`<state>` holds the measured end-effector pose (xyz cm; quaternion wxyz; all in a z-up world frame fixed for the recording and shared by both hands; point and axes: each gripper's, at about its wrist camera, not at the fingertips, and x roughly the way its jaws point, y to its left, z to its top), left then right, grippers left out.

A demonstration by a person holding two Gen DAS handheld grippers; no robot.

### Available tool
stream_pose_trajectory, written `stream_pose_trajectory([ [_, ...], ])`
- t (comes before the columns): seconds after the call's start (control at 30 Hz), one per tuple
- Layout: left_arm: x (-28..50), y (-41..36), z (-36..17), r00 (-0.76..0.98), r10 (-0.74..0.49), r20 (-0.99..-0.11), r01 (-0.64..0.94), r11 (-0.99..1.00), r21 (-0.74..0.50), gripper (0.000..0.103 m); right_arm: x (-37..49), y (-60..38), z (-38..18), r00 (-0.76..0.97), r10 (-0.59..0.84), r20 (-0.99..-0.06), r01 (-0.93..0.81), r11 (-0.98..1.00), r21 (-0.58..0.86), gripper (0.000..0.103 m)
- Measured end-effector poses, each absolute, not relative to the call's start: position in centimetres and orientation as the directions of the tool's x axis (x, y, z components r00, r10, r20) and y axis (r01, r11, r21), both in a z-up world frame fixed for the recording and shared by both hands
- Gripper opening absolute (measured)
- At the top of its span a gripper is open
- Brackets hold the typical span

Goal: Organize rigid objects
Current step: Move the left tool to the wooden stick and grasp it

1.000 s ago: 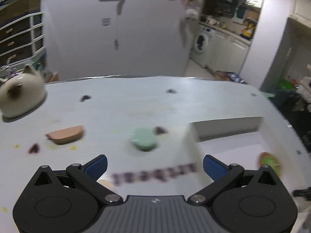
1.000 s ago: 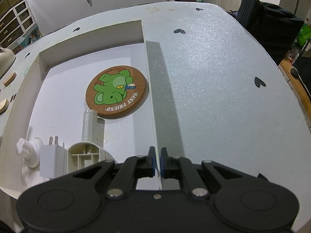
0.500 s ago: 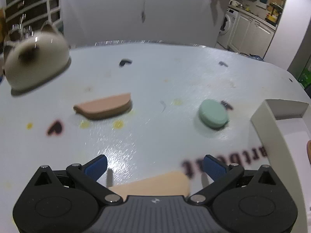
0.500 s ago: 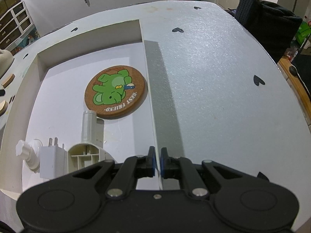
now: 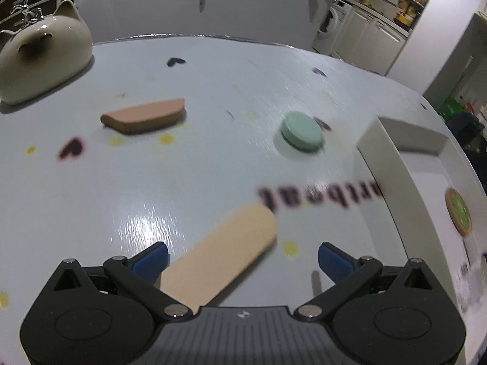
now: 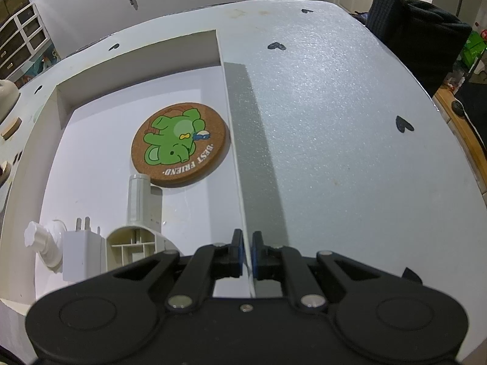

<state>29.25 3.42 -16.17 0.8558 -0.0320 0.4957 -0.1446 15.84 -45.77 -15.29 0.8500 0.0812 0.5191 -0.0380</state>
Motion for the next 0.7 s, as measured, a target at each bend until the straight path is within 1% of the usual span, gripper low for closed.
stream_pose_trajectory([
  [0.17,27.2,2.8,-16.2,0.449,-0.29,-0.845,0.241,0.95,-0.197,0.101,15.8,-45.8,-15.3,0.458,0.02,-0.889,0.149,0.984,0.099,0.007],
  [0.2,26.7,2.5,-16.1,0.449,-0.287,-0.846,0.249,0.95,-0.19,0.099,15.8,-45.8,-15.3,0.459,0.021,-0.888,0.149,0.984,0.1,0.007],
  [0.27,26.1,1.9,-16.1,0.454,-0.27,-0.849,0.265,0.951,-0.161,0.092,15.8,-45.8,-15.3,0.461,0.022,-0.887,0.149,0.984,0.102,0.007],
  [0.33,25.6,1.4,-15.9,0.462,-0.251,-0.85,0.269,0.954,-0.136,0.076,15.7,-45.9,-15.3,0.463,0.023,-0.886,0.149,0.983,0.103,0.007],
  [0.37,25.5,1.3,-15.8,0.465,-0.242,-0.852,0.263,0.956,-0.128,0.071,15.7,-45.9,-15.3,0.463,0.023,-0.886,0.148,0.984,0.103,0.007],
  [0.43,25.7,1.0,-15.7,0.467,-0.219,-0.856,0.249,0.962,-0.111,0.055,15.7,-45.9,-15.3,0.464,0.025,-0.885,0.147,0.984,0.105,0.007],
  [0.5,26.0,0.7,-15.6,0.465,-0.204,-0.862,0.243,0.965,-0.097,0.048,15.7,-46.0,-15.3,0.465,0.027,-0.885,0.146,0.984,0.107,0.007],
  [0.6,26.3,0.2,-15.5,0.461,-0.185,-0.868,0.246,0.966,-0.075,0.044,15.6,-46.0,-15.2,0.467,0.03,-0.884,0.143,0.984,0.109,0.007],
  [0.63,26.4,-0.1,-15.5,0.46,-0.178,-0.87,0.248,0.967,-0.066,0.037,15.6,-46.0,-15.2,0.467,0.031,-0.884,0.142,0.984,0.109,0.007],
  [0.7,26.6,-0.5,-15.5,0.464,-0.164,-0.871,0.248,0.968,-0.051,0.035,15.6,-46.1,-15.2,0.468,0.032,-0.883,0.14,0.984,0.11,0.007],
])
